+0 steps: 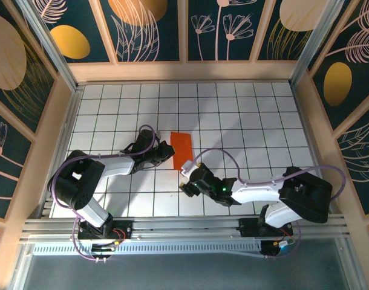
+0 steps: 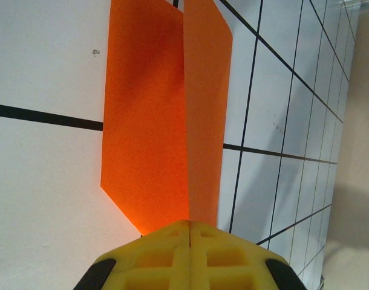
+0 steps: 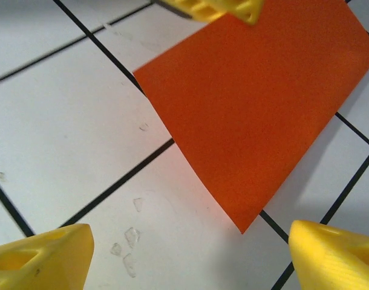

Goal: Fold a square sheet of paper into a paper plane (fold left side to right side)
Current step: Third fold the triangle at the center of the table.

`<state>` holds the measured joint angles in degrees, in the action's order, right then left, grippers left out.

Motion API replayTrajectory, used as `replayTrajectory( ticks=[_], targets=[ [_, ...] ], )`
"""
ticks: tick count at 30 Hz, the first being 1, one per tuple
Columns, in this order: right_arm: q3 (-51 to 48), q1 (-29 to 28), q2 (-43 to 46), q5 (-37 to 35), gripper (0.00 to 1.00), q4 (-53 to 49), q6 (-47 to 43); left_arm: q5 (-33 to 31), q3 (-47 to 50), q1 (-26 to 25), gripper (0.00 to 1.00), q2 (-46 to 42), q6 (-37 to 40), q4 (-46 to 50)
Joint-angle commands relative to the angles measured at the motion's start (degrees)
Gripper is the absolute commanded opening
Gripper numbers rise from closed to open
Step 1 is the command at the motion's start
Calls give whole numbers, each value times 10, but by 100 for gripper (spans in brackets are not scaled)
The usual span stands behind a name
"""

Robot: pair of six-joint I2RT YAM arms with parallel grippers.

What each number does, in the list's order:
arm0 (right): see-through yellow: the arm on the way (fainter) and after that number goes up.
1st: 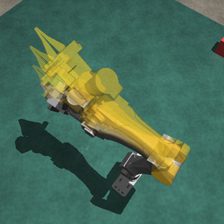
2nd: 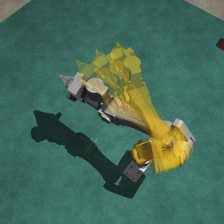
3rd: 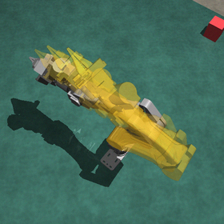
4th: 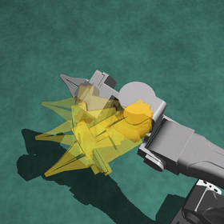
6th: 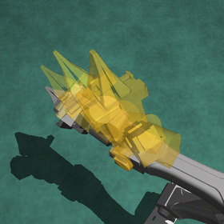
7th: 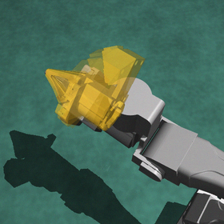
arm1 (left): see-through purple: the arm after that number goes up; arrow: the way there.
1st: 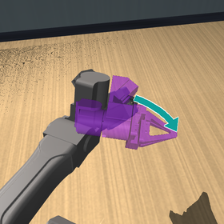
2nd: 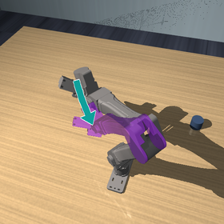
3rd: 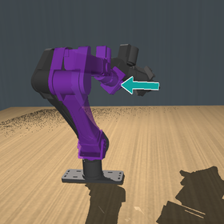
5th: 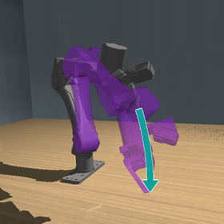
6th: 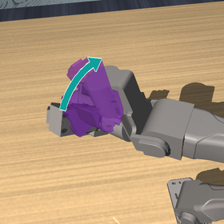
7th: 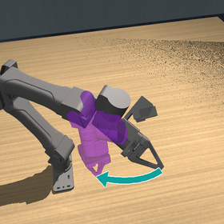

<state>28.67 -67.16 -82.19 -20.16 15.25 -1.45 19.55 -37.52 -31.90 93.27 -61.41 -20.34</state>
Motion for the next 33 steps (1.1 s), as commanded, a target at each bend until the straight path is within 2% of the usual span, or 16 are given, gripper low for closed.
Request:
replayTrajectory(
  ticks=[1,10,17,25,33],
  targets=[
    [27,-9,-25,-54,88,41,-43,9,-14,-5,0,9,-5,7],
    [66,5,-96,-75,88,111,-92,9,-18,-11,0,10,-4,11],
    [93,21,-124,-61,76,138,-114,8,-17,-13,0,11,-4,12],
    [88,29,-110,-41,46,107,-106,-1,-16,-14,1,13,-2,10],
    [71,29,-98,-32,18,74,-81,-16,-11,-14,12,4,-4,5]
  ],
)
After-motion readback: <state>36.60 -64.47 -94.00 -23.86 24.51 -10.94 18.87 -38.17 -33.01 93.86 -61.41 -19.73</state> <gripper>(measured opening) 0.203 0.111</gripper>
